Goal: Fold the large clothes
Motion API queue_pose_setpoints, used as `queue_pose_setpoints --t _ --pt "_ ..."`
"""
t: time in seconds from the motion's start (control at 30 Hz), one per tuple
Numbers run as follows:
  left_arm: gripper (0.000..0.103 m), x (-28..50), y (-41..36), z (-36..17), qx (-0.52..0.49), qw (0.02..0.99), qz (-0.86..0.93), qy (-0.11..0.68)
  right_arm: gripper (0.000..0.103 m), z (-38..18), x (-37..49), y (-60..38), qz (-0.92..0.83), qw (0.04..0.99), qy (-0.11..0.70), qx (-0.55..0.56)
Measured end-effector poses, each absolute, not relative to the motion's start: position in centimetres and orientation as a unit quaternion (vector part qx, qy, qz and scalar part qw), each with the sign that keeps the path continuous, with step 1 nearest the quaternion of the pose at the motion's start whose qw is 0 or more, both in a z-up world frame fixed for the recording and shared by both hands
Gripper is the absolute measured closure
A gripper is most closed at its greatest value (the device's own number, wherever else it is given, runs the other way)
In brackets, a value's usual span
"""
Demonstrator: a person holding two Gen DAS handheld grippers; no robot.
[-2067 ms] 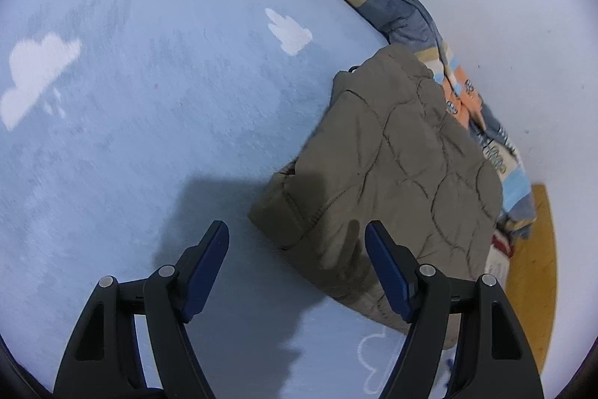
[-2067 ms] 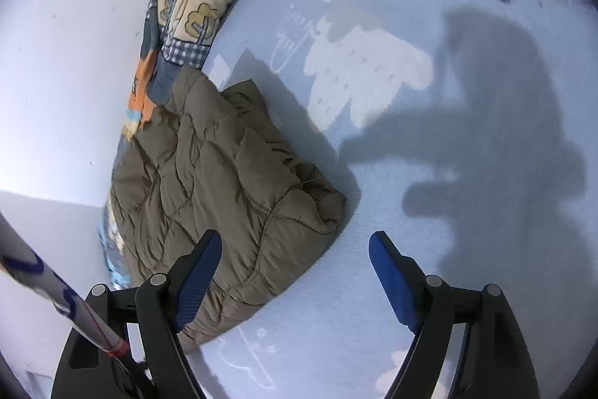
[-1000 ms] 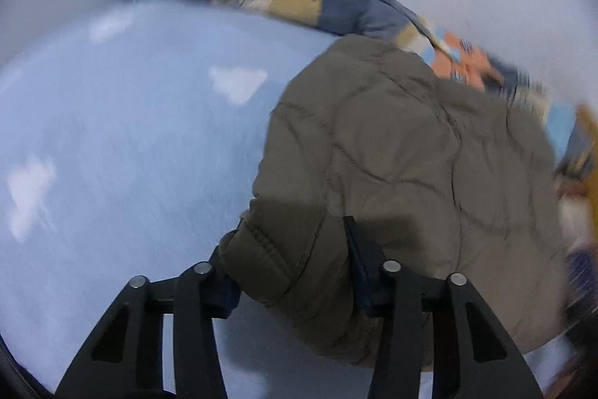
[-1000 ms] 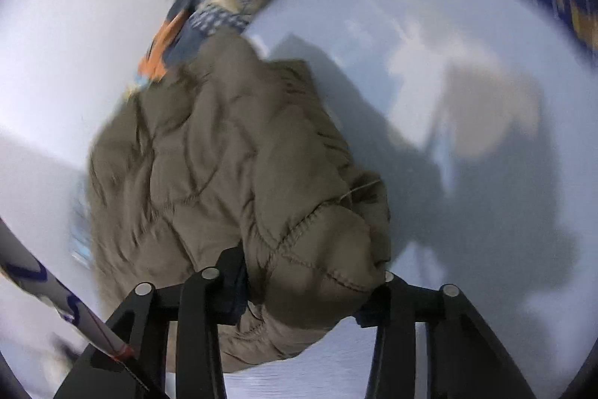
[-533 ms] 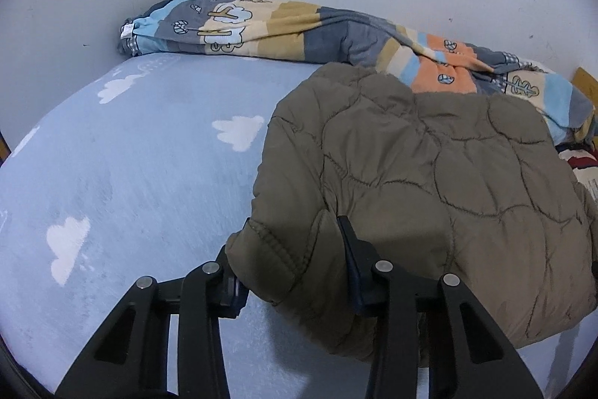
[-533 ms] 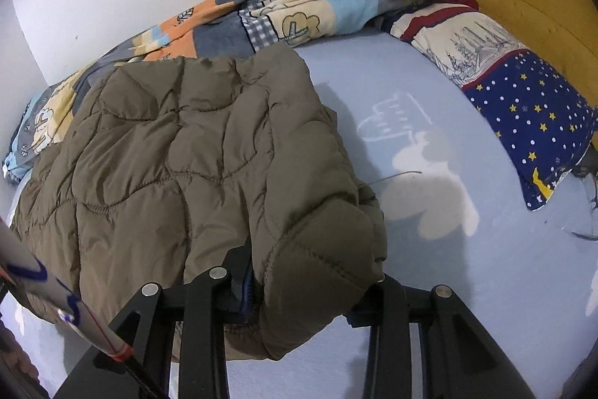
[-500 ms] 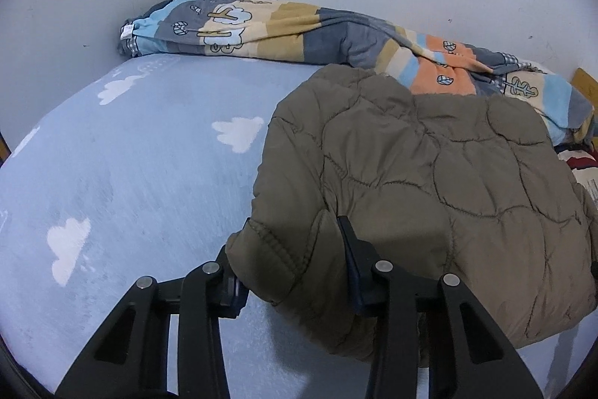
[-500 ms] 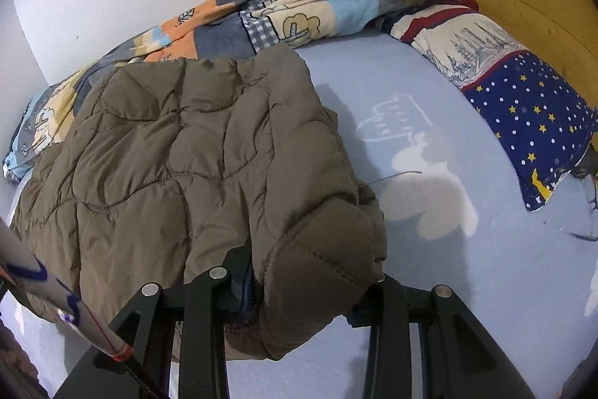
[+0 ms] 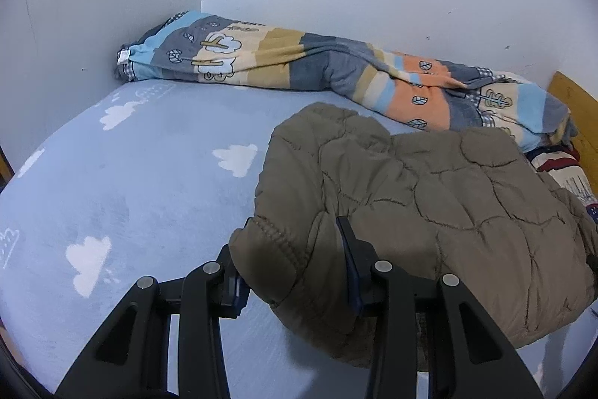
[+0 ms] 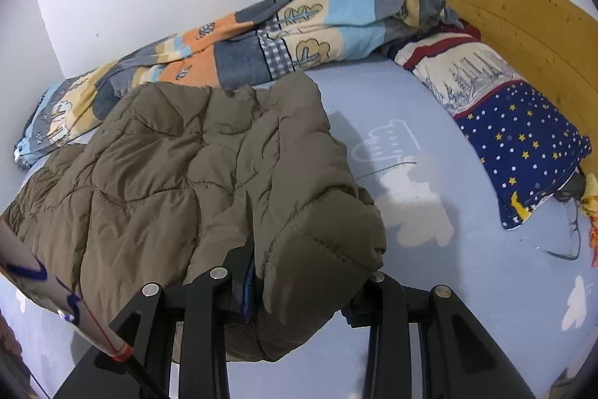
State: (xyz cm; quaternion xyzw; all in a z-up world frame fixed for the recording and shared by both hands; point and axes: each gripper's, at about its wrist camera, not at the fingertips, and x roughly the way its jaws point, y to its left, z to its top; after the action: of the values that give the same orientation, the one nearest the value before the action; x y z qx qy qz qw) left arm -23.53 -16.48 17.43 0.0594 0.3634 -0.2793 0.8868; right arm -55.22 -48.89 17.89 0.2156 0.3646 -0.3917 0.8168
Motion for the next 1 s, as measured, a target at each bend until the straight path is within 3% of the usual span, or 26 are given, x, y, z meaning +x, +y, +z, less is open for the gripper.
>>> queue_pose_setpoints --t 0.57,1.0 --pt "0.064 -30.1 -10.0 18.2 0.076 0.878 -0.318 0.348 0.066 19.1 -62.6 -41.9 -0.373 0.830 0.363 0.199" --pt "0.063 -33.7 -8.2 12.6 0.118 0.872 -0.295 0.372 0.066 14.2 -64.9 -40.2 -0.372 0.802 0.410 0.222"
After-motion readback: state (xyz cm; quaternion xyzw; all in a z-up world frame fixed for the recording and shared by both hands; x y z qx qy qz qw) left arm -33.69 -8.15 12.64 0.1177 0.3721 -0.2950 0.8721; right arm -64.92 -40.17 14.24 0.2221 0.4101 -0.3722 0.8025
